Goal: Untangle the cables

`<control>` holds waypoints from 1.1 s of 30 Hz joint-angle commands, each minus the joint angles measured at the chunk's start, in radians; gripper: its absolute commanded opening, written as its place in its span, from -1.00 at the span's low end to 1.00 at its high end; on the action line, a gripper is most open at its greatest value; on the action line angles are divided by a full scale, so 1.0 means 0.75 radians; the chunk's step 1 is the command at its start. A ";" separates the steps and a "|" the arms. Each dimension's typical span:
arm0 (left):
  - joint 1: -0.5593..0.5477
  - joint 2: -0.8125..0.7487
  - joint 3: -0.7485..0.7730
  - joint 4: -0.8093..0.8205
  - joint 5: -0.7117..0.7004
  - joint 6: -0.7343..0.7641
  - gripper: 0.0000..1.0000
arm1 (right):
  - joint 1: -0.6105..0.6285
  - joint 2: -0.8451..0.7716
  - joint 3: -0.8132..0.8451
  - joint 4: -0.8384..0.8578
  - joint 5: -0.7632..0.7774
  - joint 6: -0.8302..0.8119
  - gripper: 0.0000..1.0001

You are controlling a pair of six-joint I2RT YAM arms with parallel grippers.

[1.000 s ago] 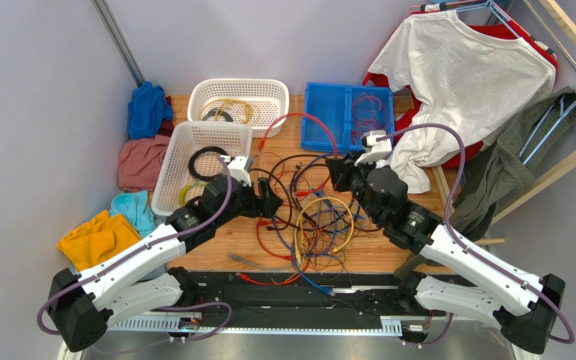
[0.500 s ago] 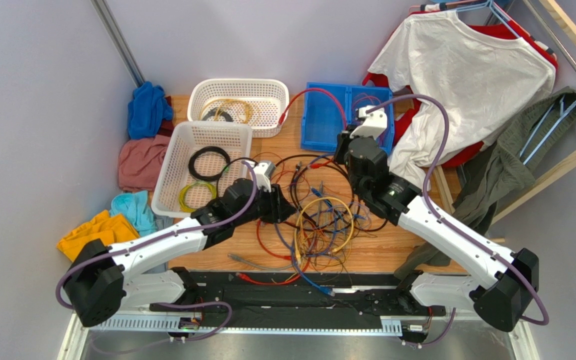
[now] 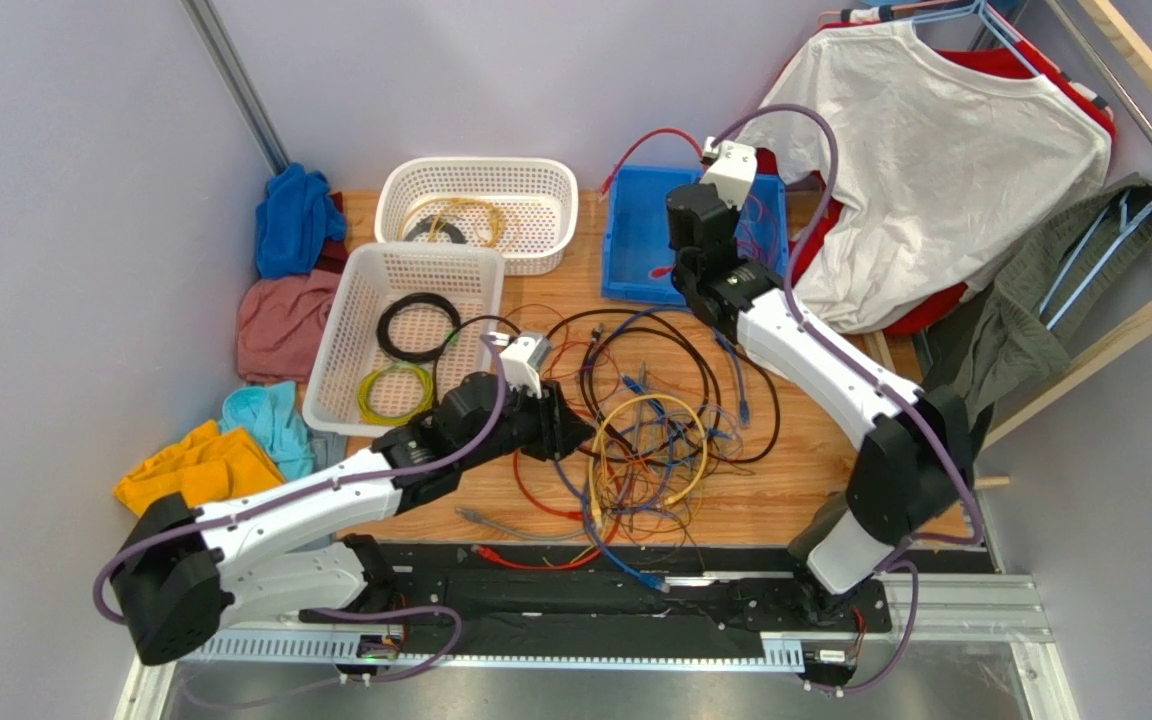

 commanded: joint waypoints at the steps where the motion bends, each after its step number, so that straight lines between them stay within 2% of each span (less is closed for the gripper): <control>1: 0.000 -0.131 -0.031 -0.067 -0.095 0.008 -0.17 | -0.065 0.173 0.185 -0.028 0.050 -0.022 -1.00; 6: 0.000 -0.176 -0.060 -0.090 -0.130 -0.003 -0.18 | -0.077 0.321 0.272 -0.104 0.105 -0.026 -1.00; 12: 0.000 -0.090 -0.048 -0.069 -0.093 -0.005 -0.18 | -0.089 0.386 0.292 -0.084 0.093 -0.042 -1.00; 16: 0.000 -0.051 -0.044 -0.047 -0.069 -0.017 -0.21 | -0.112 0.464 0.402 -0.074 0.044 -0.052 -1.00; 23: 0.000 -0.049 -0.054 -0.061 -0.085 -0.015 -0.21 | -0.134 0.736 0.694 -0.075 0.015 -0.136 -1.00; 28: 0.000 -0.035 -0.070 -0.047 -0.085 -0.019 -0.21 | -0.151 0.826 0.732 -0.096 -0.042 -0.095 -1.00; 29: 0.000 -0.031 -0.070 -0.045 -0.083 -0.023 -0.21 | -0.151 0.832 0.734 -0.100 -0.058 -0.091 -0.93; 30: 0.000 -0.022 -0.068 -0.039 -0.079 -0.023 -0.21 | -0.151 0.836 0.734 -0.120 -0.070 -0.081 -0.62; 33: 0.000 -0.010 -0.062 -0.037 -0.067 -0.023 -0.21 | -0.151 0.806 0.681 -0.127 -0.087 -0.036 -0.10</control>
